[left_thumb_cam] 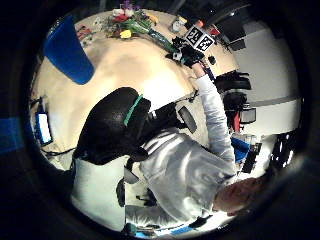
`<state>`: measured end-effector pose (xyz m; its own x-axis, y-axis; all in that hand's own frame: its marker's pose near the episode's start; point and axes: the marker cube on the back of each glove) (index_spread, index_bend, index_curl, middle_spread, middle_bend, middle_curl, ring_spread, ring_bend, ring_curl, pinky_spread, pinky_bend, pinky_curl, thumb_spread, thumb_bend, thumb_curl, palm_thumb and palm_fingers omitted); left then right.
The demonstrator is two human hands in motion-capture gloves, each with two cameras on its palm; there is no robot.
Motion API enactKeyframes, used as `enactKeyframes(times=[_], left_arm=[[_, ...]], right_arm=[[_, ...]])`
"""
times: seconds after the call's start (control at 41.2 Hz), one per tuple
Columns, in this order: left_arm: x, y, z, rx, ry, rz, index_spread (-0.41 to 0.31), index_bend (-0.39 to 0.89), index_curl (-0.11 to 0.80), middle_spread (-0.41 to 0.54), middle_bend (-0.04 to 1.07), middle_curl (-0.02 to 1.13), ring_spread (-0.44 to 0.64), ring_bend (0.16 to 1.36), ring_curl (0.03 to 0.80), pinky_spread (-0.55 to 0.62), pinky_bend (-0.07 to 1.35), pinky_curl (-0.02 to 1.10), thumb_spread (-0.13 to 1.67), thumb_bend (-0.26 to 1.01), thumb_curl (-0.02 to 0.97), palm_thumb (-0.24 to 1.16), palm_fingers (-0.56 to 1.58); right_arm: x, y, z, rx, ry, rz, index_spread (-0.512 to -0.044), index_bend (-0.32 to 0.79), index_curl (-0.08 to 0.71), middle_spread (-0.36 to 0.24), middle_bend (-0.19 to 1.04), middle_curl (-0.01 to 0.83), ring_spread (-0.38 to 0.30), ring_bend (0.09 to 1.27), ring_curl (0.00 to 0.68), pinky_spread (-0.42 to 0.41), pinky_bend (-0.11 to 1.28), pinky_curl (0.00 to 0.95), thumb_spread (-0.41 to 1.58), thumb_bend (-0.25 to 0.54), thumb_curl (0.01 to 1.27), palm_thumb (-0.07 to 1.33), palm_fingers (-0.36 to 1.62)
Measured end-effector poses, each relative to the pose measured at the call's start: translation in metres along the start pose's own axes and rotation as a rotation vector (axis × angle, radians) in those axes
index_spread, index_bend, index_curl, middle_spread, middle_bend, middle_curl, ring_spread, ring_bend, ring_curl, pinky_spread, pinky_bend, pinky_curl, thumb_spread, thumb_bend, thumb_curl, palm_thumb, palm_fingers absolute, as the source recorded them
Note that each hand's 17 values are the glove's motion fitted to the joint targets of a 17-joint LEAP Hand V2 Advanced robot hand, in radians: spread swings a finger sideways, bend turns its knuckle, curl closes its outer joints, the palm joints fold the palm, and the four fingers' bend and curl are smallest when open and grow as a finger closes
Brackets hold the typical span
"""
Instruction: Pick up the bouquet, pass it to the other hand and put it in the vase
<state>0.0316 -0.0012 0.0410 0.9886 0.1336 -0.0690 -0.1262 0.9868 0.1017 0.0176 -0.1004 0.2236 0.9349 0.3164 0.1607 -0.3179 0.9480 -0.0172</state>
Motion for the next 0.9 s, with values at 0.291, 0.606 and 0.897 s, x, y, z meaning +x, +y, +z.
enactKeyframes(times=[0.291, 0.606, 0.897], left_arm=[[0.001, -0.014, 0.008, -0.059, -0.002, -0.015, 0.078, 0.19, 0.384, 0.256, 0.19, 0.33, 0.39, 0.47, 0.258, 0.42, 0.17, 0.28, 1.08, -0.03, 0.307, 0.36, 0.24], [0.009, -0.077, -0.006, -0.102, 0.189, -0.048, 0.072, 0.19, 0.393, 0.247, 0.19, 0.34, 0.38, 0.46, 0.258, 0.41, 0.17, 0.27, 1.08, -0.02, 0.308, 0.36, 0.27], [0.030, -0.165, -0.042, 0.041, 0.676, -0.067, 0.071, 0.18, 0.398, 0.240, 0.18, 0.34, 0.37, 0.46, 0.263, 0.39, 0.18, 0.27, 1.08, -0.02, 0.317, 0.40, 0.29]], right_arm=[[-0.003, -0.004, -0.011, 0.321, -0.022, 0.066, -0.229, 0.29, 0.303, -0.158, 0.36, 0.449, -0.200, 0.58, 0.381, -0.227, 0.59, 0.362, 1.12, 0.114, 0.40, 0.93, 1.35], [-0.010, -0.014, -0.065, 0.392, -0.435, 0.149, -0.229, 0.43, 0.430, -0.179, 0.72, 0.591, -0.197, 0.90, 0.516, -0.217, 0.70, 0.457, 0.91, 0.008, 0.46, 0.95, 1.50], [-0.044, -0.013, -0.155, 0.425, -0.981, -0.028, -0.226, 0.47, 0.498, -0.173, 0.80, 0.625, -0.189, 0.98, 0.552, -0.204, 0.77, 0.517, 0.73, -0.018, 0.55, 1.00, 1.41]])
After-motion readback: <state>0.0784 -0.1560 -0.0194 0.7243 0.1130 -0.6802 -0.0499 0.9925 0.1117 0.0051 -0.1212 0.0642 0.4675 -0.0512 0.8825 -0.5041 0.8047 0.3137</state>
